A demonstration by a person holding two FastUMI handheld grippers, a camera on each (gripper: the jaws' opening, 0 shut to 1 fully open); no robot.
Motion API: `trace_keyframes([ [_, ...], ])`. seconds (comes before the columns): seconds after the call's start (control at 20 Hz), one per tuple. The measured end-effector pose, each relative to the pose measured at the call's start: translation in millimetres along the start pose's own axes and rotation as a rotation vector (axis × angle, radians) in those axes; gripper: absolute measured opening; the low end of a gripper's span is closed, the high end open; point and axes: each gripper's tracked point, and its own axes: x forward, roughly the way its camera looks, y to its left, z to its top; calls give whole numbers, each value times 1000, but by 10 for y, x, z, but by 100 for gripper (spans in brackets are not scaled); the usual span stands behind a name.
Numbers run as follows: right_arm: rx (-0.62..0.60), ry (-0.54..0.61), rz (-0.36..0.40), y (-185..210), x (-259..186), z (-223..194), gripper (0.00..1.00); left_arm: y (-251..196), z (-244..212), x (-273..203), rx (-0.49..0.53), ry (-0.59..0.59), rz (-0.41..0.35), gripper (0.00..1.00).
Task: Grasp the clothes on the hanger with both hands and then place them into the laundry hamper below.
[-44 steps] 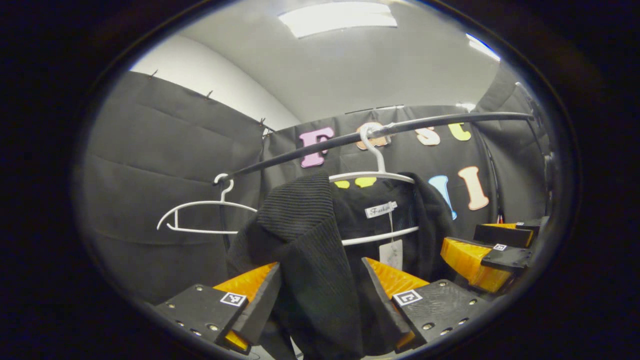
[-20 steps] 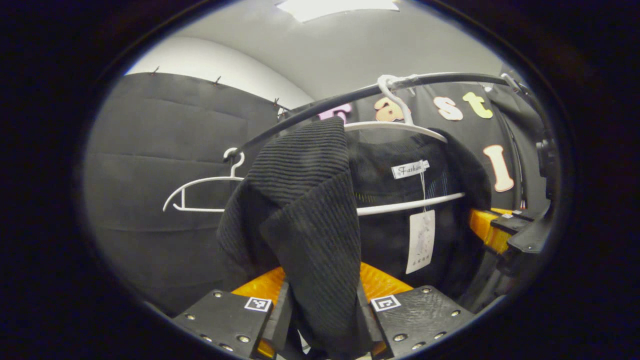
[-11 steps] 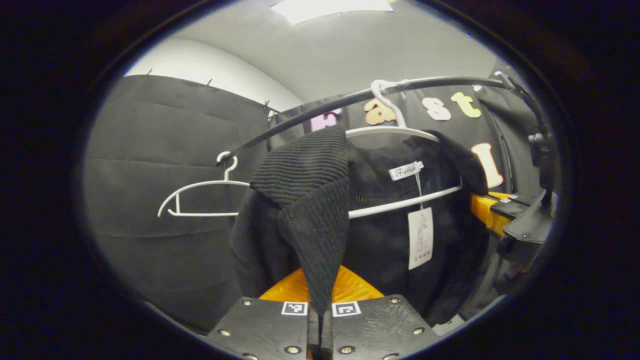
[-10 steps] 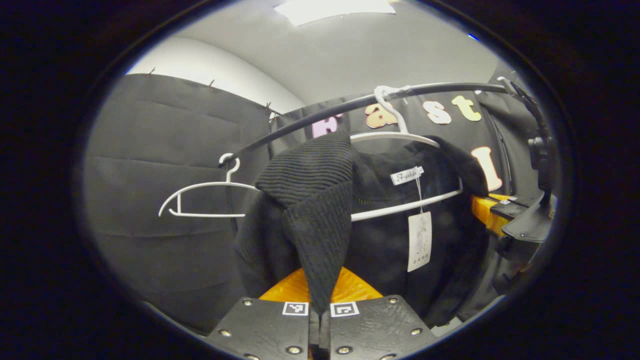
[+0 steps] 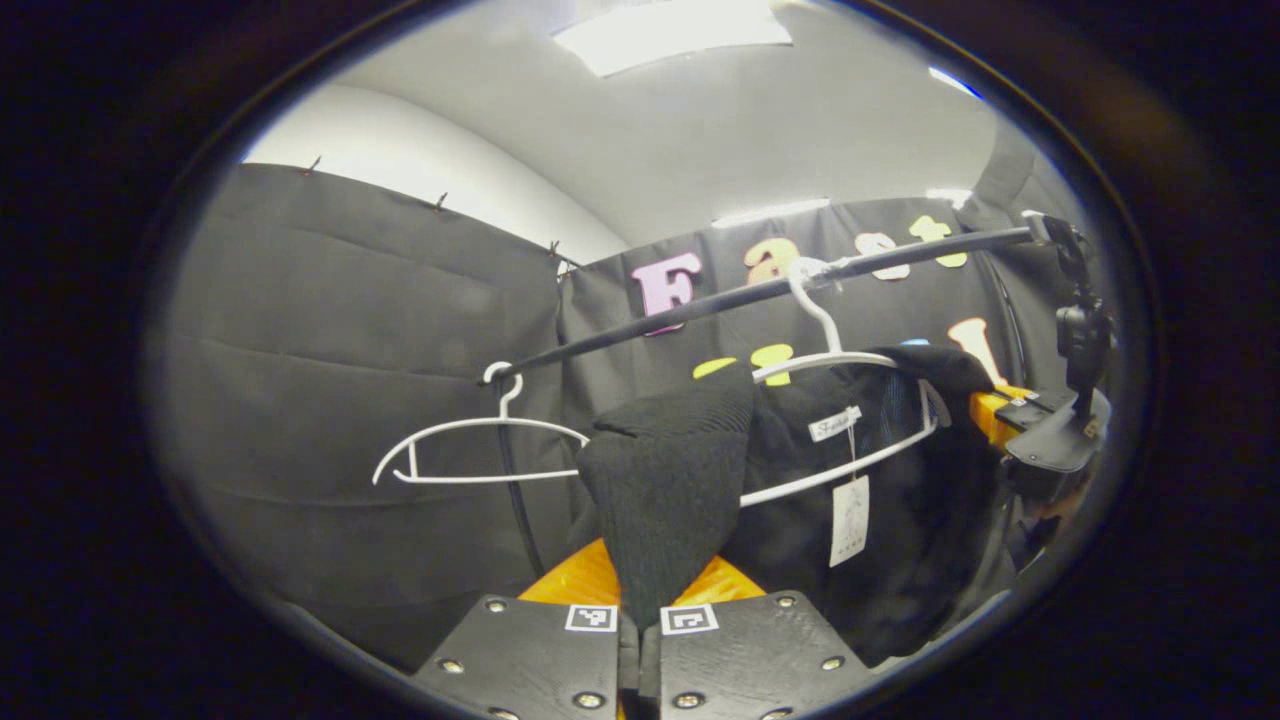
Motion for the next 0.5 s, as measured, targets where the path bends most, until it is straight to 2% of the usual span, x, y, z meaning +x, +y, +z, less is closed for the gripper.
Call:
trace_keyframes([
  [0.3, -19, -38, -24, -80, 195, 151, 1, 394, 308, 196, 26, -60, 31, 1],
  [0.5, -30, -21, -34, -122, 328, 88, 1, 627, 450, 390, 30, -80, 35, 0],
])
